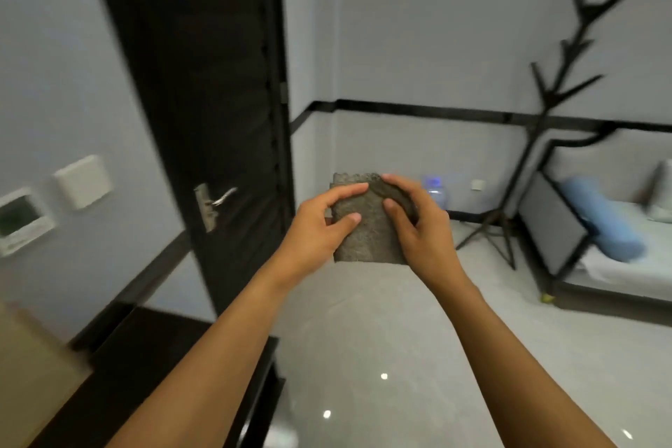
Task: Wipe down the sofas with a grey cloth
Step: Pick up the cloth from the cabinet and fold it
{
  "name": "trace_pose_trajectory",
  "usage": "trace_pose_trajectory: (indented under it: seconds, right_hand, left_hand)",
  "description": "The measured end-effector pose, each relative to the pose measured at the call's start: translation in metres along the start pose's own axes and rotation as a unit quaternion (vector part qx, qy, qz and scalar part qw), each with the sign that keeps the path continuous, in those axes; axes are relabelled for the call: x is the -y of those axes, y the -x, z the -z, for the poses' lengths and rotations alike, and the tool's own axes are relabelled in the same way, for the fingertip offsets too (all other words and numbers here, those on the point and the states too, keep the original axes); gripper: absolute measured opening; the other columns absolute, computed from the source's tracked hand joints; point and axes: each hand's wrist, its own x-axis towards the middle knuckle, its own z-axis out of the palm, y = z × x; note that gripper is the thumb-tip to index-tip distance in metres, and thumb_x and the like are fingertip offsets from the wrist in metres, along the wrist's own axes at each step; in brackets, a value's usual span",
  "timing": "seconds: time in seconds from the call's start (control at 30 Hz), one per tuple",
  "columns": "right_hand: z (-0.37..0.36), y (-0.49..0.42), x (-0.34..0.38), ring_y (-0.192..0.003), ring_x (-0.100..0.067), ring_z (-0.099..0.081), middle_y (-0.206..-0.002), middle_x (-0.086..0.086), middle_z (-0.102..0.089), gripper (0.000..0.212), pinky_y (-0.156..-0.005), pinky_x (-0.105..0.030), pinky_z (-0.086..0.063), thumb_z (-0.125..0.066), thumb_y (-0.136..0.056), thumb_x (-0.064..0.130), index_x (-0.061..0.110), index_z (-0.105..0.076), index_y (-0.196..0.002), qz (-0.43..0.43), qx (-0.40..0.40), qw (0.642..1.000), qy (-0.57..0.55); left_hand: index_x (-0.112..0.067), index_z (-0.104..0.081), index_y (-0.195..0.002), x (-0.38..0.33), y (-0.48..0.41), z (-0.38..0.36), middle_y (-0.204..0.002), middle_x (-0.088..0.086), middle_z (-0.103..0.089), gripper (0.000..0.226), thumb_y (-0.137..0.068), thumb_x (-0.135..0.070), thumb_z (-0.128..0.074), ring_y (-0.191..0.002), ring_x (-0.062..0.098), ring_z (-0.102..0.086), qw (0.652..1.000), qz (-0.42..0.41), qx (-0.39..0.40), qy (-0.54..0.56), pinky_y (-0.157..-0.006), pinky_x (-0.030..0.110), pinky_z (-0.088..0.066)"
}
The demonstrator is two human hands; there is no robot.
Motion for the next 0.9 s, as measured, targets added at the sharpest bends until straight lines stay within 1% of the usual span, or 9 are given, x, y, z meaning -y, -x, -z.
trace_pose_trajectory:
  seconds: [0.13, 0.23, 0.33, 0.4, 0.47, 0.57, 0.63, 0.77, 0.9]
  right_hand:
    - [0.132, 0.004, -0.032, -0.117, 0.0, -0.06, -0.123, 0.015, -0.065, 0.033, -0.097, -0.013, -0.043, -0.057, -0.1, 0.006, 0.02, -0.063, -0.13, 0.005, -0.077, 0.996, 0.036]
    - [0.237, 0.016, -0.061, -0.118, 0.001, -0.059, -0.126, 0.016, -0.065, 0.043, -0.1, -0.017, -0.045, -0.057, -0.1, 0.01, 0.032, -0.057, -0.137, -0.012, -0.128, 0.99, 0.062]
    - [0.34, 0.033, -0.087, -0.115, -0.002, -0.061, -0.121, 0.025, -0.064, 0.048, -0.096, -0.017, -0.047, -0.054, -0.102, 0.011, 0.045, -0.053, -0.136, -0.031, -0.168, 0.982, 0.086]
    - [0.396, 0.045, -0.105, -0.114, -0.002, -0.06, -0.12, 0.03, -0.063, 0.044, -0.094, -0.015, -0.046, -0.052, -0.102, 0.008, 0.039, -0.056, -0.133, -0.032, -0.189, 0.976, 0.103]
    - [0.449, 0.055, -0.125, -0.114, -0.005, -0.061, -0.121, 0.023, -0.065, 0.038, -0.094, -0.018, -0.047, -0.049, -0.103, 0.004, 0.03, -0.063, -0.128, -0.035, -0.208, 0.971, 0.114]
    - [0.514, 0.064, -0.161, -0.109, -0.01, -0.064, -0.114, 0.008, -0.07, 0.038, -0.093, -0.03, -0.052, -0.048, -0.101, -0.002, 0.026, -0.071, -0.113, -0.04, -0.228, 0.961, 0.151]
    - [0.552, 0.064, -0.186, -0.105, -0.008, -0.064, -0.111, 0.006, -0.07, 0.041, -0.09, -0.031, -0.053, -0.049, -0.098, -0.004, 0.029, -0.072, -0.11, -0.05, -0.238, 0.954, 0.177]
    - [0.612, 0.051, -0.236, -0.109, -0.007, -0.062, -0.116, 0.005, -0.068, 0.034, -0.094, -0.031, -0.052, -0.048, -0.101, 0.003, 0.022, -0.068, -0.121, -0.063, -0.254, 0.947, 0.186]
    - [0.668, 0.02, -0.294, -0.116, -0.005, -0.059, -0.124, 0.006, -0.065, 0.033, -0.098, -0.028, -0.05, -0.048, -0.103, 0.008, 0.02, -0.061, -0.131, -0.07, -0.248, 0.945, 0.199]
  left_hand:
    - [-0.031, -0.065, -0.133, -0.026, -0.054, -0.13, -0.129, -0.009, -0.067, 0.045, -0.097, -0.003, -0.066, -0.114, 0.007, -0.067, 0.996, -0.046, 0.071, 0.015, -0.096, 0.025, -0.055]
    - [-0.034, -0.064, -0.132, -0.043, -0.085, -0.238, -0.129, -0.01, -0.068, 0.047, -0.096, -0.003, -0.066, -0.112, 0.011, -0.069, 0.99, -0.066, 0.115, 0.048, -0.095, 0.027, -0.056]
    - [-0.029, -0.062, -0.135, -0.058, -0.109, -0.348, -0.13, -0.011, -0.067, 0.048, -0.096, -0.001, -0.066, -0.114, 0.01, -0.068, 0.981, -0.083, 0.163, 0.069, -0.101, 0.033, -0.056]
    - [-0.029, -0.062, -0.137, -0.064, -0.122, -0.408, -0.131, -0.008, -0.068, 0.05, -0.096, -0.001, -0.066, -0.116, 0.011, -0.068, 0.975, -0.086, 0.191, 0.08, -0.104, 0.037, -0.054]
    - [-0.036, -0.063, -0.135, -0.068, -0.135, -0.465, -0.133, -0.009, -0.067, 0.051, -0.094, -0.006, -0.068, -0.121, 0.012, -0.066, 0.969, -0.095, 0.214, 0.085, -0.108, 0.042, -0.052]
    - [-0.045, -0.063, -0.132, -0.071, -0.154, -0.534, -0.134, -0.01, -0.066, 0.053, -0.092, -0.012, -0.069, -0.121, 0.015, -0.066, 0.961, -0.095, 0.244, 0.091, -0.107, 0.045, -0.052]
    - [-0.044, -0.063, -0.133, -0.071, -0.17, -0.577, -0.134, -0.008, -0.066, 0.053, -0.094, -0.008, -0.069, -0.121, 0.014, -0.066, 0.956, -0.091, 0.26, 0.099, -0.105, 0.043, -0.053]
    - [-0.047, -0.062, -0.129, -0.066, -0.211, -0.648, -0.133, -0.008, -0.067, 0.056, -0.095, -0.003, -0.068, -0.12, 0.01, -0.066, 0.95, -0.097, 0.278, 0.102, -0.103, 0.032, -0.054]
    - [-0.039, -0.061, -0.133, -0.05, -0.267, -0.717, -0.133, -0.004, -0.067, 0.054, -0.095, -0.001, -0.068, -0.12, 0.012, -0.066, 0.946, -0.085, 0.288, 0.123, -0.099, 0.031, -0.056]
